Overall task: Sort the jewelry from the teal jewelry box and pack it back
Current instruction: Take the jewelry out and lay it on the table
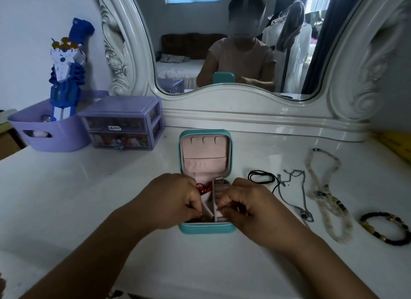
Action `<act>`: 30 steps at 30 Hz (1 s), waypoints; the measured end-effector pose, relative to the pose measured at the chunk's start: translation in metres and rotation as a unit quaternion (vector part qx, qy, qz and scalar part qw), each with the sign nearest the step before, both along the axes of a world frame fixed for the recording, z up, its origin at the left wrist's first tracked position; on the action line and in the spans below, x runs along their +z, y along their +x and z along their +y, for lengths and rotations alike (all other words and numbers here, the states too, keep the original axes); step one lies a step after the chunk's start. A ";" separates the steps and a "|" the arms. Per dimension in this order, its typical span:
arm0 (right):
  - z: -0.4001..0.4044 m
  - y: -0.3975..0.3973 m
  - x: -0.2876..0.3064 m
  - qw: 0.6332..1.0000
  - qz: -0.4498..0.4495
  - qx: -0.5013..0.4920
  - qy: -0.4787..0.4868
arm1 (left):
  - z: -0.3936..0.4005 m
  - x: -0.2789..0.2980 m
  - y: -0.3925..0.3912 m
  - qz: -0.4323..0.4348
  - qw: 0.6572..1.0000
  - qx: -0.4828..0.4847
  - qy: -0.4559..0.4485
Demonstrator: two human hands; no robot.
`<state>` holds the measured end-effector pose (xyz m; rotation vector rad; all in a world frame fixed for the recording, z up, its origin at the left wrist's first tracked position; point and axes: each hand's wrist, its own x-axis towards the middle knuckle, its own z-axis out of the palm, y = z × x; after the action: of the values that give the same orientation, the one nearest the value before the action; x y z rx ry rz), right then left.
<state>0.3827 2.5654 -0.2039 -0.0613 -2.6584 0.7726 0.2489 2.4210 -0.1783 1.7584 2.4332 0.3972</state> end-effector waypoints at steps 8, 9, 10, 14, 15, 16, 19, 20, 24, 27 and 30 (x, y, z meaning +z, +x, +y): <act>-0.003 0.003 0.005 0.998 0.027 -0.009 -0.063 | -0.005 0.008 -0.008 -0.048 0.994 -0.035 0.087; -0.005 0.003 0.008 0.995 0.043 -0.008 -0.090 | -0.005 0.012 -0.008 -0.068 0.991 -0.037 0.111; -0.007 0.005 0.011 0.991 0.059 -0.008 -0.119 | -0.004 0.016 -0.008 -0.077 0.987 -0.040 0.133; -0.011 0.009 0.023 0.981 0.128 0.002 -0.144 | 0.006 0.029 0.002 -0.096 0.978 -0.047 0.177; -0.011 0.010 0.025 0.979 0.152 -0.001 -0.138 | 0.009 0.032 0.005 -0.107 0.975 -0.047 0.188; -0.010 0.011 0.027 0.975 0.174 -0.006 -0.136 | 0.012 0.034 0.008 -0.116 0.972 -0.049 0.198; -0.004 0.017 0.036 0.969 0.214 -0.020 -0.119 | 0.024 0.041 0.019 -0.136 0.966 -0.040 0.216; -0.001 0.020 0.040 0.969 0.219 -0.021 -0.113 | 0.029 0.042 0.022 -0.145 0.963 -0.033 0.226; 0.014 0.032 0.058 0.962 0.235 -0.019 -0.135 | 0.051 0.045 0.038 -0.327 0.910 -0.025 0.255; 0.028 0.044 0.068 0.957 0.249 -0.034 -0.147 | 0.065 0.045 0.050 -0.491 0.843 -0.065 0.211; 0.045 0.057 0.073 0.950 0.255 -0.068 -0.164 | 0.079 0.042 0.058 -0.486 0.852 -0.080 0.178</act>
<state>0.4393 2.6106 -0.1306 -0.1140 -2.0015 1.0182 0.3067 2.4995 -0.1359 1.3086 1.5212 1.3795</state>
